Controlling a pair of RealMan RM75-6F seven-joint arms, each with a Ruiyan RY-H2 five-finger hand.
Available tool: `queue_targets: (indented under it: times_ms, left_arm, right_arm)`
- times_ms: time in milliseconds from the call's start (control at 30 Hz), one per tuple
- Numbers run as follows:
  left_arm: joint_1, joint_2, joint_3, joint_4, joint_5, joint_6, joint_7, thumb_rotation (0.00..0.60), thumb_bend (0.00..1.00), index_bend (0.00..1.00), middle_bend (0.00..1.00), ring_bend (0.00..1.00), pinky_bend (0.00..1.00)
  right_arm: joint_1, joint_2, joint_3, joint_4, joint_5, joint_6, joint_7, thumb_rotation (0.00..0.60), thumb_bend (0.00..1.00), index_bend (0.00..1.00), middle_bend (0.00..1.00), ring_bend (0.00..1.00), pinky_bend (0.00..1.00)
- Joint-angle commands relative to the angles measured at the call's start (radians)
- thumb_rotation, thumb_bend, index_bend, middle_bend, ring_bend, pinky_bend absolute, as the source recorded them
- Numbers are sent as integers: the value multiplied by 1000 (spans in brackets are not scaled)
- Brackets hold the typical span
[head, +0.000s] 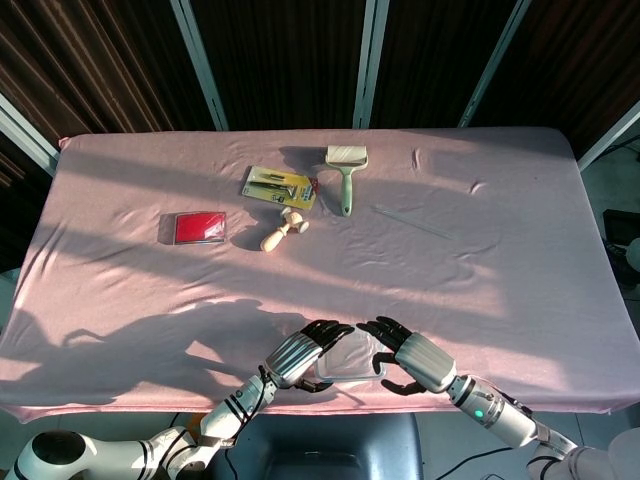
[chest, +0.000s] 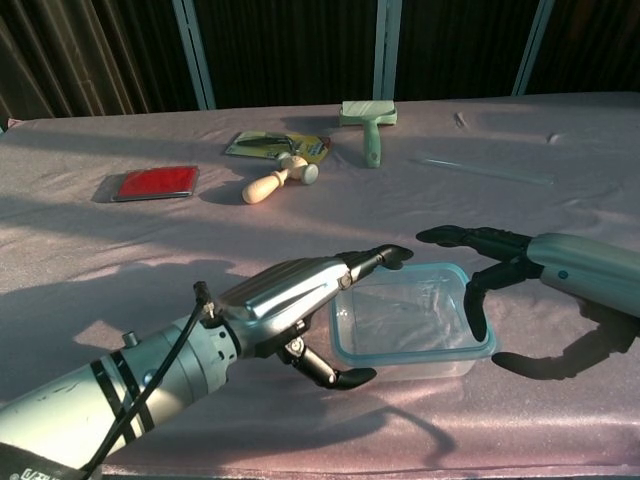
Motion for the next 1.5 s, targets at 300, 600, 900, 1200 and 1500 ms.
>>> queue_targets:
  times_ms: [300,600,900,1200,1500]
  left_arm:
    - [1,5,10,4,9,4,-20,600,282,0,532,440,331]
    - [0,5,23,22,26,10,-63,600,288,0,551,460,355]
    - [0,6,35,32,46,22,-94,600,288,0,569,475,373]
    - [1,22,44,19,61,34,-110,600,289,0,572,480,380]
    - [1,38,46,11,68,44,-132,600,288,0,578,490,390]
  right_arm:
    - [5,-5,5,12,8,8,-13,600,467,669,82,0,0]
    - [6,2,12,6,17,29,14,600,473,684,98,0,0]
    - [8,-6,19,19,20,43,7,600,474,692,108,0,0]
    - [5,-51,42,80,20,83,-17,600,474,686,126,0,0]
    - [10,-89,55,129,21,105,-25,600,473,672,134,0,0]
